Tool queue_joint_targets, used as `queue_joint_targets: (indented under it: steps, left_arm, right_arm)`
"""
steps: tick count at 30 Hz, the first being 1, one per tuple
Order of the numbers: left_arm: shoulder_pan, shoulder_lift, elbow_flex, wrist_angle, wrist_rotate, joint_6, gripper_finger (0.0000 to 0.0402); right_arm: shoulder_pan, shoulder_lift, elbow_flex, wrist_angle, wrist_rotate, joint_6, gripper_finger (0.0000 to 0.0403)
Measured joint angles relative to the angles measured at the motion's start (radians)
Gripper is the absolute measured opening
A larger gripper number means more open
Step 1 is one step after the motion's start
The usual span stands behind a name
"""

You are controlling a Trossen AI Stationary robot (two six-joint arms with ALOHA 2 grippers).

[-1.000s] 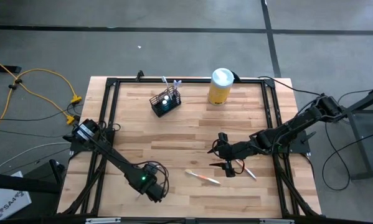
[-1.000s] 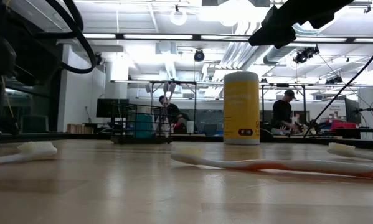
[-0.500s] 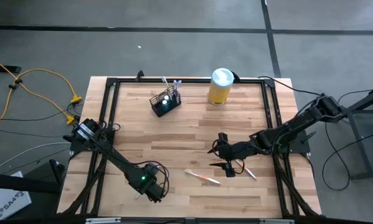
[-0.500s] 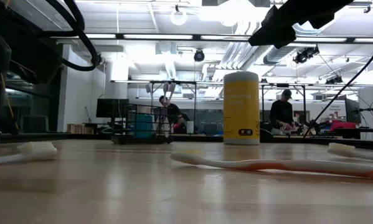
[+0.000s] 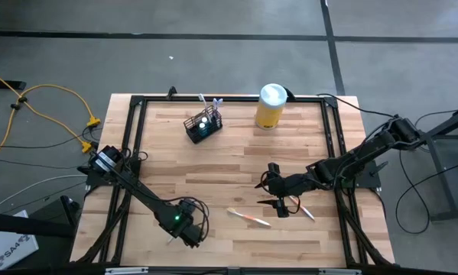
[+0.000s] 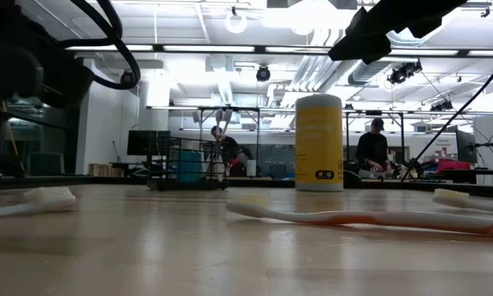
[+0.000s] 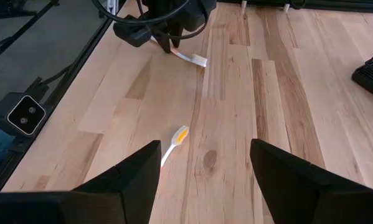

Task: Pick & Place toothbrushing station
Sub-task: Put the left orange toothbrush into the left section of the wire organizer

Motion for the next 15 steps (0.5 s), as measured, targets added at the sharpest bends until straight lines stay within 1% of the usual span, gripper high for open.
queue_joint_targets:
  steps: [3, 7, 9, 12, 15]
  left_arm:
    - [-0.003, 0.001, 0.0, -0.013, 0.016, -0.029, 0.0088]
    - [-0.009, 0.001, 0.0, -0.013, 0.033, -0.05, 0.0056]
    - [-0.008, 0.001, 0.0, -0.015, 0.076, -0.051, 0.0042]
    - [-0.006, 0.001, -0.002, -0.013, 0.134, -0.052, 0.0033]
    - [-0.007, 0.001, -0.002, -0.013, 0.151, -0.052, 0.0032]
  right_arm:
    - [0.0, 0.0, 0.0, 0.0, 0.0, 0.0, 0.0238]
    - [0.0, 0.0, 0.0, 0.0, 0.0, 0.0, 0.0238]
    - [0.0, 0.0, 0.0, 0.0, 0.0, 0.0, 0.0238]
    - [0.0, 0.0, 0.0, 0.0, 0.0, 0.0, 0.0238]
    - [0.0, 0.0, 0.0, 0.0, 0.0, 0.0, 0.0238]
